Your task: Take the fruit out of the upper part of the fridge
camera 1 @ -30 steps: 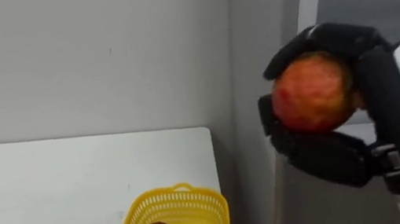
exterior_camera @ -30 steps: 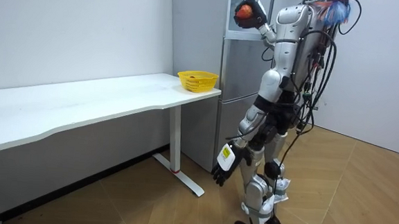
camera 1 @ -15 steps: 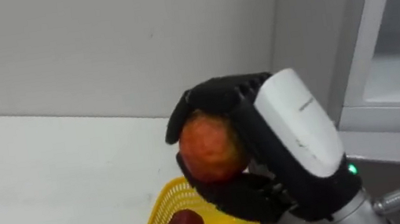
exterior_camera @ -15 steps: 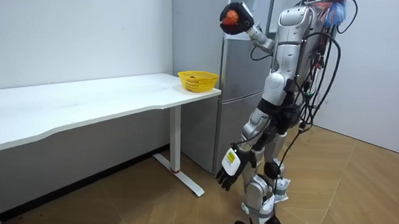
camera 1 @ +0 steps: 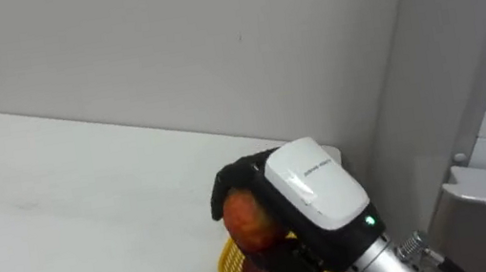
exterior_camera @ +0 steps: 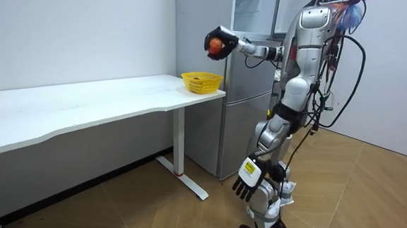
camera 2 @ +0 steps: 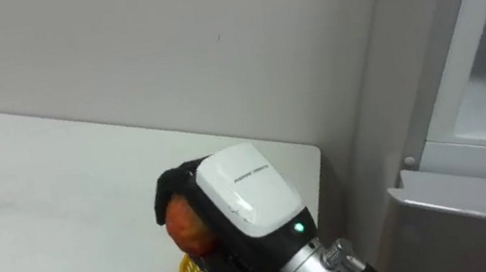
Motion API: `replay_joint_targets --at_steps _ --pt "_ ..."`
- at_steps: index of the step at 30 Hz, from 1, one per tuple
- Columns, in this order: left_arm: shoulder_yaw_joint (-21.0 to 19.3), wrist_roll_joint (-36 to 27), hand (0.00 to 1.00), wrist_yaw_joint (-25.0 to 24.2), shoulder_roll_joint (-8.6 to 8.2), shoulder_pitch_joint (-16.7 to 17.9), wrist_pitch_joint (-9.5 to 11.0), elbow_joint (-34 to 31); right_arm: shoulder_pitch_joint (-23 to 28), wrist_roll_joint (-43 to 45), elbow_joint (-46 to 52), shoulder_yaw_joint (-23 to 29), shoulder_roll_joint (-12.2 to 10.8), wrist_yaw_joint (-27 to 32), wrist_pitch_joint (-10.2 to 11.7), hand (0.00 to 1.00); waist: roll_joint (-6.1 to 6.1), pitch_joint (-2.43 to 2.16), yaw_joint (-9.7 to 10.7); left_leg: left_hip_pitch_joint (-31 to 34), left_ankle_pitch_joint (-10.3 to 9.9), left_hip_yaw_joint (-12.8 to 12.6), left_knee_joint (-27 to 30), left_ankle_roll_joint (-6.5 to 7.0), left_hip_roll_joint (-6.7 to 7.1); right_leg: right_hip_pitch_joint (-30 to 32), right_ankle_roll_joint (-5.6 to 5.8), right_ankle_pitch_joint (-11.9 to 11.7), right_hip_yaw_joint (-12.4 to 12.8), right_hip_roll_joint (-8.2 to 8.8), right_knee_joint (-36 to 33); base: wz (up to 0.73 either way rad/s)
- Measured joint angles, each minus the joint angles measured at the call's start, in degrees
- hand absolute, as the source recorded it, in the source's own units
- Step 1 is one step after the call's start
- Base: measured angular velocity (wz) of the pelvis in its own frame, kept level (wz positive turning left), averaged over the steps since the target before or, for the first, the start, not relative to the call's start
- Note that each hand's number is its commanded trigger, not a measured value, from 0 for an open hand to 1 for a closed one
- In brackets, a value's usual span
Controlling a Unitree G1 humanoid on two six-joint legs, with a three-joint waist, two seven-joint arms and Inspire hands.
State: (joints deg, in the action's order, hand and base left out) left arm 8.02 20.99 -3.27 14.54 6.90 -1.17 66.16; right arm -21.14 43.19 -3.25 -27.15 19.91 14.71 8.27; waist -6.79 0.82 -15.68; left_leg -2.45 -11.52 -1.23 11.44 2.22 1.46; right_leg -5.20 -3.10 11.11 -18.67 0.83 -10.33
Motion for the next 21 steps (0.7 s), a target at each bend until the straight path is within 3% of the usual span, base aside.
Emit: replay_joint_targets --at_steps 9,21 --pt "-1.11 -0.01 0.00 0.01 0.16 -0.41 -0.09 -0.39 -0.07 0.34 -6.09 -0.02 -0.05 -0.83 -0.75 1.00 -0.45 0.15 -0.84 0.32 0.07 1.83 0.21 0.16 0.32 -0.06 0.29 0.05 -1.07 0.17 -0.26 0.08" --pt "-1.08 -0.06 0.00 -0.32 0.05 -0.41 -0.21 -1.91 -0.10 0.14 -9.55 -0.02 -0.07 -1.06 -2.03 1.00 -0.75 0.28 -1.69 0.97 0.07 2.16 0.35 0.15 0.39 0.07 0.31 0.07 -1.99 0.30 -0.23 0.02"
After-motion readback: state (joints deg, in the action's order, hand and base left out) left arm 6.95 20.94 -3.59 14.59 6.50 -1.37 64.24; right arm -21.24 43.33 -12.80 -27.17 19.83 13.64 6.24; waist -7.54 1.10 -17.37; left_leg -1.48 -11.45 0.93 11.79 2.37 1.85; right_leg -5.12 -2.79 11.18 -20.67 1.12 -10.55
